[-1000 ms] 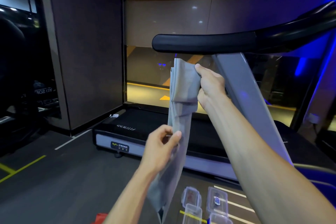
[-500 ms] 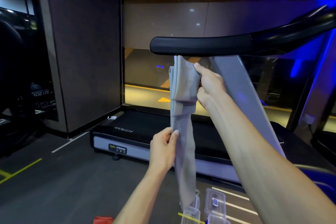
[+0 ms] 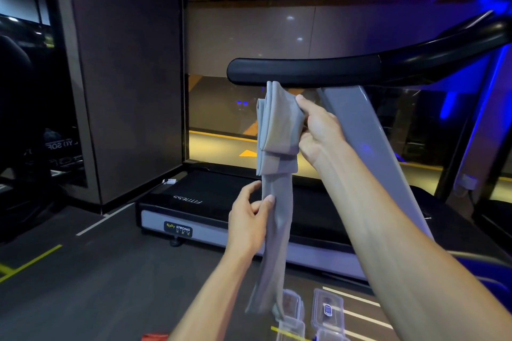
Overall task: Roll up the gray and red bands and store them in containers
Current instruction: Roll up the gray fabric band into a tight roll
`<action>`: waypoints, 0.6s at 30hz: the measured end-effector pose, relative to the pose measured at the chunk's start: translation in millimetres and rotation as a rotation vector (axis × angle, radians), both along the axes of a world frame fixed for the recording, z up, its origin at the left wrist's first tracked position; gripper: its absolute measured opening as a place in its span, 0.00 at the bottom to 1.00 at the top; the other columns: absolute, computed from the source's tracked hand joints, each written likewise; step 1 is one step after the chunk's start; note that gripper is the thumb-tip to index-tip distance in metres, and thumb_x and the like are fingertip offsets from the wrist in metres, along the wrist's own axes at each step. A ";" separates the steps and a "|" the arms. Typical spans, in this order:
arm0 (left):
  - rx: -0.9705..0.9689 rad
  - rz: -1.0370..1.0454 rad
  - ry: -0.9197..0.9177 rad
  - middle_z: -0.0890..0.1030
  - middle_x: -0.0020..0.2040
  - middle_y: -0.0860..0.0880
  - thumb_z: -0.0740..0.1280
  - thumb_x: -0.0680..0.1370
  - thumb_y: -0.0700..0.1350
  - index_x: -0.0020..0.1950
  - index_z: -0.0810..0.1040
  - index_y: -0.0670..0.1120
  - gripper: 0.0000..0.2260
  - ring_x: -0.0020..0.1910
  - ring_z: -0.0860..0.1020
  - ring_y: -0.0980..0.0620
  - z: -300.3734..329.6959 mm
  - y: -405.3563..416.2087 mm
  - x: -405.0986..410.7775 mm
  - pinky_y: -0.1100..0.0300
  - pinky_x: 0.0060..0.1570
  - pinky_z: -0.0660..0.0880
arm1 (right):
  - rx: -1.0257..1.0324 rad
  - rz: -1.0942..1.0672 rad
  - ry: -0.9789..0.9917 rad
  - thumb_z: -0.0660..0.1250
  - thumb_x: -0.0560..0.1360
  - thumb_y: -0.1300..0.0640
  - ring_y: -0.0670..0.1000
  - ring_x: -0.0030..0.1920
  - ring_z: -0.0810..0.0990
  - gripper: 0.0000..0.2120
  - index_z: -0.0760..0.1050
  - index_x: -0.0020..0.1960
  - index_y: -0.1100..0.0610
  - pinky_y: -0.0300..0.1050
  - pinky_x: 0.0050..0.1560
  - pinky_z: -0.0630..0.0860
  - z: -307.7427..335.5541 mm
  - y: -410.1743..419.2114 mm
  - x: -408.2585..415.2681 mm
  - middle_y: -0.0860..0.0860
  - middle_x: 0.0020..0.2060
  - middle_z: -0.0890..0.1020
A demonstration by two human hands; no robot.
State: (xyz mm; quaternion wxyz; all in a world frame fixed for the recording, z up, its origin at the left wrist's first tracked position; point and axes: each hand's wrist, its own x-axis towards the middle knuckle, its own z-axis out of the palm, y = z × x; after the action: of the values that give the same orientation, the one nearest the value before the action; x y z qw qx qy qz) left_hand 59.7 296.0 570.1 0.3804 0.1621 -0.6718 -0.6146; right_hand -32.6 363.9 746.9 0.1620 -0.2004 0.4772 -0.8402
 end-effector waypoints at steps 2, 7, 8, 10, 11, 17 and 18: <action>-0.009 -0.037 0.025 0.87 0.43 0.48 0.66 0.83 0.48 0.67 0.74 0.51 0.13 0.45 0.85 0.48 0.6 0.9 4.0 0.51 0.41 0.78 | 0.003 -0.002 0.001 0.75 0.76 0.55 0.57 0.56 0.84 0.08 0.81 0.53 0.55 0.62 0.58 0.82 0.3 -1.1 -0.2 0.57 0.53 0.85; 0.097 -0.142 0.080 0.85 0.45 0.37 0.67 0.83 0.50 0.54 0.81 0.50 0.05 0.43 0.79 0.45 -3.0 2.9 5.6 0.49 0.44 0.73 | 0.003 -0.007 -0.003 0.76 0.76 0.54 0.58 0.55 0.84 0.09 0.80 0.53 0.56 0.64 0.57 0.82 2.7 -1.9 3.1 0.58 0.54 0.85; 0.133 -0.143 0.085 0.85 0.43 0.39 0.66 0.82 0.51 0.52 0.81 0.48 0.08 0.43 0.79 0.46 -2.6 3.6 6.2 0.50 0.44 0.74 | 0.005 -0.005 -0.001 0.76 0.76 0.54 0.58 0.55 0.84 0.09 0.80 0.53 0.56 0.64 0.57 0.82 3.4 -1.4 4.4 0.58 0.53 0.85; 0.208 -0.165 0.090 0.84 0.41 0.46 0.63 0.83 0.56 0.50 0.81 0.43 0.17 0.41 0.80 0.48 -0.7 4.7 8.7 0.52 0.43 0.75 | 0.007 -0.008 0.009 0.75 0.76 0.54 0.58 0.55 0.84 0.08 0.79 0.52 0.55 0.63 0.57 0.82 4.8 0.1 6.3 0.57 0.53 0.85; 0.251 -0.185 0.098 0.85 0.43 0.45 0.60 0.84 0.56 0.52 0.81 0.41 0.20 0.41 0.81 0.47 1.0 4.5 10.6 0.52 0.43 0.77 | 0.005 -0.015 0.017 0.75 0.76 0.54 0.58 0.55 0.84 0.08 0.79 0.51 0.55 0.63 0.57 0.82 5.4 1.2 7.1 0.57 0.53 0.85; 0.138 -0.051 0.011 0.80 0.34 0.45 0.64 0.84 0.43 0.50 0.80 0.43 0.07 0.34 0.77 0.48 3.3 -14.8 17.7 0.52 0.37 0.74 | 0.017 -0.091 0.119 0.74 0.77 0.55 0.54 0.48 0.84 0.04 0.82 0.47 0.55 0.53 0.52 0.84 2.7 4.8 10.8 0.53 0.45 0.85; 0.093 -0.039 -0.001 0.80 0.35 0.44 0.65 0.83 0.42 0.49 0.80 0.45 0.06 0.36 0.77 0.46 4.2 -18.6 18.8 0.48 0.40 0.75 | 0.020 -0.098 0.132 0.74 0.78 0.55 0.53 0.47 0.84 0.04 0.82 0.47 0.55 0.52 0.51 0.84 2.0 5.4 11.9 0.52 0.44 0.85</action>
State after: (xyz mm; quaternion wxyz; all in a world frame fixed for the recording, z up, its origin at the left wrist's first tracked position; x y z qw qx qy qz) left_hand 78.5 277.4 574.4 0.3601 0.1670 -0.6456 -0.6524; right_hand -20.8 369.3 748.9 0.0909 -0.2302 0.5046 -0.8271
